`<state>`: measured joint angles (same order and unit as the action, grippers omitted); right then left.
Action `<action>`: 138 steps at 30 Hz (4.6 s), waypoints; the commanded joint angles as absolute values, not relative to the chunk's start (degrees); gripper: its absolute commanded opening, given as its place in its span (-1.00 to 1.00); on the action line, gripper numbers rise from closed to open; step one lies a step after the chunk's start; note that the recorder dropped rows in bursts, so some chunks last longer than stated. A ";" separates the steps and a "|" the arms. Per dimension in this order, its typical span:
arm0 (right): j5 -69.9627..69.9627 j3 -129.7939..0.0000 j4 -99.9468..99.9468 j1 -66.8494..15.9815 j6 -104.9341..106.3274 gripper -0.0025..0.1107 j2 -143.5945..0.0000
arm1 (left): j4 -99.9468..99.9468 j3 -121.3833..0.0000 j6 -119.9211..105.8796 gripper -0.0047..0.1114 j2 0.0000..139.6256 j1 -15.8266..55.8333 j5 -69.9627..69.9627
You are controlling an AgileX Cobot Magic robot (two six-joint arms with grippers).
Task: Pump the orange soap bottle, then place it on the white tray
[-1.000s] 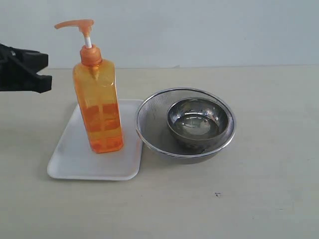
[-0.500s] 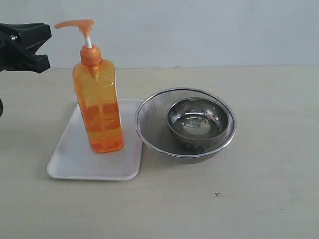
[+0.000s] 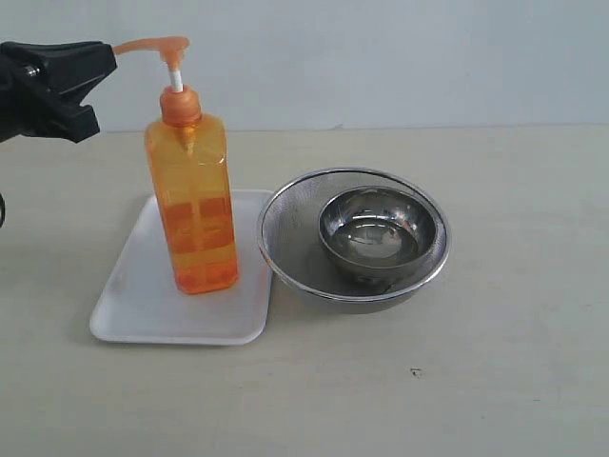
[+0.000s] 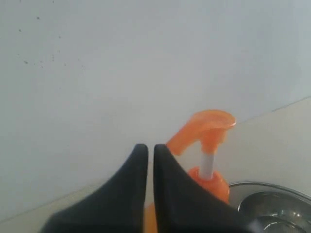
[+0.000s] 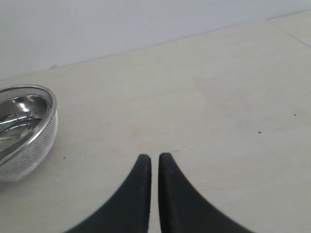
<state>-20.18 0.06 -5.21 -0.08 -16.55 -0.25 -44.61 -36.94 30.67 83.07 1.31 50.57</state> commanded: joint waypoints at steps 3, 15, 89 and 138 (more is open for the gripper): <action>-19.53 0.00 -5.47 0.00 -16.39 -0.93 0.00 | -46.26 -37.39 32.43 -0.84 82.69 1.16 50.65; -19.53 0.00 -5.30 0.00 -16.39 -0.93 0.00 | -39.23 -31.18 43.28 -0.84 72.59 1.16 27.07; -20.02 0.00 -5.13 0.00 -16.47 -0.93 0.00 | -38.06 -34.70 24.45 -0.84 108.65 1.36 66.01; -19.64 0.00 -5.35 0.00 -16.47 -0.93 0.00 | -47.73 0.00 53.76 -0.84 62.36 -4.77 69.96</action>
<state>-20.18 0.06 -5.21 -0.08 -16.55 -0.25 -42.29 -0.55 47.91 65.96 -4.70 69.30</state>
